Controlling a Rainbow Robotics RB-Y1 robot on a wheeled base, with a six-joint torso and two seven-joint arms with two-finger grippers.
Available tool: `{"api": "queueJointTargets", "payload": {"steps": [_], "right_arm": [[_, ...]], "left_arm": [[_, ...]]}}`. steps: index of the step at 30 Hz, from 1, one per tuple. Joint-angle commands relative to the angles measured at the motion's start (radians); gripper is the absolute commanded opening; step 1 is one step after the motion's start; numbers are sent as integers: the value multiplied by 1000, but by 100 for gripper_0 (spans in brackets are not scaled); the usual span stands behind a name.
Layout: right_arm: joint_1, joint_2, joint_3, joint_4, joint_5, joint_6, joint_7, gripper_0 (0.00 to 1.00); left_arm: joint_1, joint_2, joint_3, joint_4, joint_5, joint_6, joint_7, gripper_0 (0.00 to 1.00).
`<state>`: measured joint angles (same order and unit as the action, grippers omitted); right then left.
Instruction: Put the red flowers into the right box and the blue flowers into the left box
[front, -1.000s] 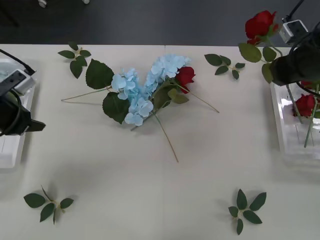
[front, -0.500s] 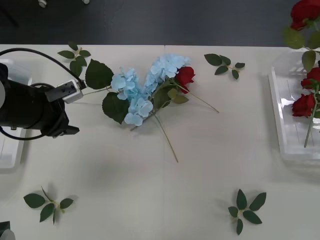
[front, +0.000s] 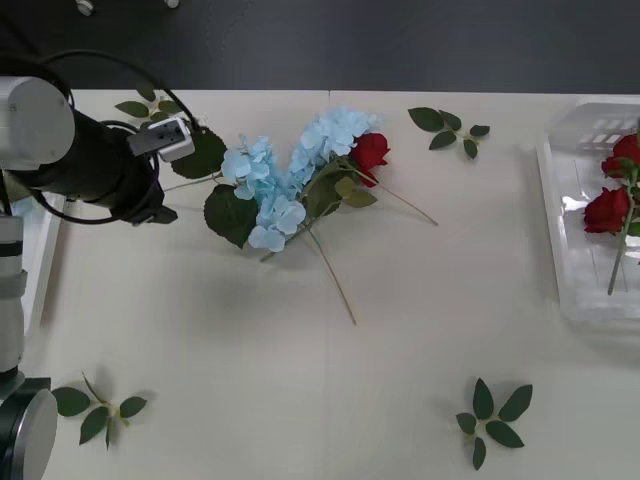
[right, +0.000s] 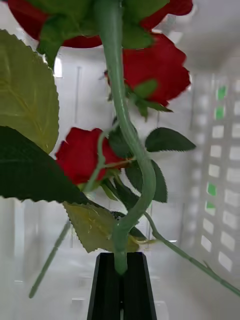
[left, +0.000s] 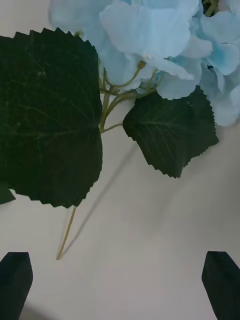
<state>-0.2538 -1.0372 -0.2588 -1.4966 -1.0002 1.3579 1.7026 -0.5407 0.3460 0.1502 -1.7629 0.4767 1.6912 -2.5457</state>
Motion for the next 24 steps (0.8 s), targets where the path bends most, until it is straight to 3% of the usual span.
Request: {"api": "queueJointTargets", "payload": {"steps": [1,12,24], "right_arm": [[22,-37,-14,-16,8,-46,-35,0],[25,-35,-54,-16,6,-117,-47,0],[25,-35,21,-4,60,-186,-58,0]], "left_arm": [[-53,21,-24,77,-15,-59,-62,100],[-70,21,-84,273,-7,-272,-67,100],[-71,21,-136,384,11,-433,-73,100]]}}
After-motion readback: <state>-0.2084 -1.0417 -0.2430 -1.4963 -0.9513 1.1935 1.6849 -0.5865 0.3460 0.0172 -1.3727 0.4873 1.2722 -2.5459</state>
